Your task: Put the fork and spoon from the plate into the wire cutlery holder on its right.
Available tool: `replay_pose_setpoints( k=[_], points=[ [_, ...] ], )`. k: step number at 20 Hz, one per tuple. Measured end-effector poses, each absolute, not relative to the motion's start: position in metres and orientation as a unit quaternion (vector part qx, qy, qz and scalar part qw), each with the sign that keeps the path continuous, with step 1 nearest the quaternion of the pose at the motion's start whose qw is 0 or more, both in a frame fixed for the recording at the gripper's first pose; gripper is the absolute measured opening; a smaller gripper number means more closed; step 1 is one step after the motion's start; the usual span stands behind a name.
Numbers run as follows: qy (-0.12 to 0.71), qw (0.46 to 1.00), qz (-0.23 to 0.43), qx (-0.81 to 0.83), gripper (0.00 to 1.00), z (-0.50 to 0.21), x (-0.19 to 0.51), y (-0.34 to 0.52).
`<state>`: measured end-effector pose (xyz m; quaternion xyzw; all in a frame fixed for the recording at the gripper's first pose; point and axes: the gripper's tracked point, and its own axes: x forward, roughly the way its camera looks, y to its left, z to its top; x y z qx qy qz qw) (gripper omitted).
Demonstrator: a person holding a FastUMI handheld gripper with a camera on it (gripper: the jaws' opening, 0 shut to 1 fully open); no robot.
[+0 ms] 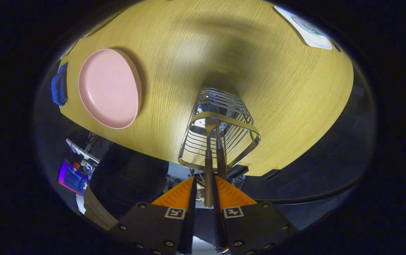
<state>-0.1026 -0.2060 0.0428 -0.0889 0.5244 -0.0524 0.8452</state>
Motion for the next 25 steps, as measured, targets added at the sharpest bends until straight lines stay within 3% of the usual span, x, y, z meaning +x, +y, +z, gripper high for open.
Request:
replay_pose_setpoints(
  k=[12, 19, 25],
  points=[
    [0.38, 0.925, -0.013, -0.021, 0.27, 0.041, -0.136, -0.213],
    [0.099, 0.995, -0.024, 0.018, 0.27, 0.07, -0.138, -0.221],
    [-0.212, 0.975, -0.058, 0.032, 0.27, 0.134, -0.173, -0.202]
  ],
)
